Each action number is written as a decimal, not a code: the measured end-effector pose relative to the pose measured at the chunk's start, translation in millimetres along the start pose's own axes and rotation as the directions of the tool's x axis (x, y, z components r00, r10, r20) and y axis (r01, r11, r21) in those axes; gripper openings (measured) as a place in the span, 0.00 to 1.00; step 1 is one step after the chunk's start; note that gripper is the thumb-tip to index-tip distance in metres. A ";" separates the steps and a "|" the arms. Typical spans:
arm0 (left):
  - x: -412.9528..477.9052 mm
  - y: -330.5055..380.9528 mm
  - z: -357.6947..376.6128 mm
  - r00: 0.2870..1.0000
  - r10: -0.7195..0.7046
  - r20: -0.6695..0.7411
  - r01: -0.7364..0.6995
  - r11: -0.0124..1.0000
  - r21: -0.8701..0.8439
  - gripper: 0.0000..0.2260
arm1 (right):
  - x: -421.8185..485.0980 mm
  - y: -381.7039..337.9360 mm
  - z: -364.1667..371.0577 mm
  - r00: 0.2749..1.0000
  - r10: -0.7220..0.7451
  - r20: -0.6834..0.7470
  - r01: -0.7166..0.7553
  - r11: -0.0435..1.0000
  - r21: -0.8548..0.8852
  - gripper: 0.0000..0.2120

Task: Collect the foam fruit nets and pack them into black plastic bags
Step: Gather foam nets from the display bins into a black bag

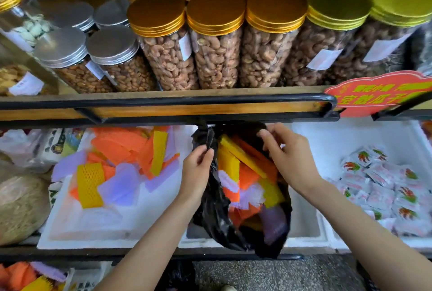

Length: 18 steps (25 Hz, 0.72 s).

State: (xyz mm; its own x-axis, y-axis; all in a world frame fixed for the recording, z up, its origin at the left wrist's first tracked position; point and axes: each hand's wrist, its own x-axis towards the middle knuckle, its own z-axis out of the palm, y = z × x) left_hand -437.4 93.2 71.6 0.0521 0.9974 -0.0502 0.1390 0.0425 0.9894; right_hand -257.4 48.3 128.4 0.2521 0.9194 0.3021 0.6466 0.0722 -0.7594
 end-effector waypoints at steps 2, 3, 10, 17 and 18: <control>5.4 4.0 9.7 0.995 0.080 0.067 -0.083 0.996 0.039 0.14 | -2.1 -13.4 -12.2 0.998 -0.017 -0.058 0.016 1.000 -0.014 0.10; 9.3 4.2 11.8 0.990 0.108 0.088 -0.115 0.990 0.077 0.15 | -2.7 -16.4 -14.6 0.998 -0.013 -0.068 0.009 0.998 -0.066 0.10; 33.1 -19.9 8.5 0.962 0.057 0.265 -0.150 0.926 0.347 0.09 | -11.5 24.5 -12.1 0.974 0.224 0.011 -0.195 0.869 -0.455 0.12; 23.9 -44.1 -55.0 0.900 0.201 0.387 -0.379 0.799 0.467 0.08 | -24.3 -7.9 28.2 0.972 -0.233 -0.031 0.131 0.646 -0.752 0.18; 22.4 -56.4 -75.6 0.892 0.233 0.387 -0.420 0.743 0.522 0.10 | -27.0 -21.0 43.6 0.956 -0.294 0.024 0.226 0.680 -0.697 0.16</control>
State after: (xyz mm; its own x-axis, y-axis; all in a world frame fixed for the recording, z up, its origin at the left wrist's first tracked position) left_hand -518.8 117.5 25.0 0.4615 0.8771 0.1330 0.5971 -0.4180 0.6847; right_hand -309.1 38.9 111.1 0.0337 0.8667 0.4977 0.9989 -0.0124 -0.0461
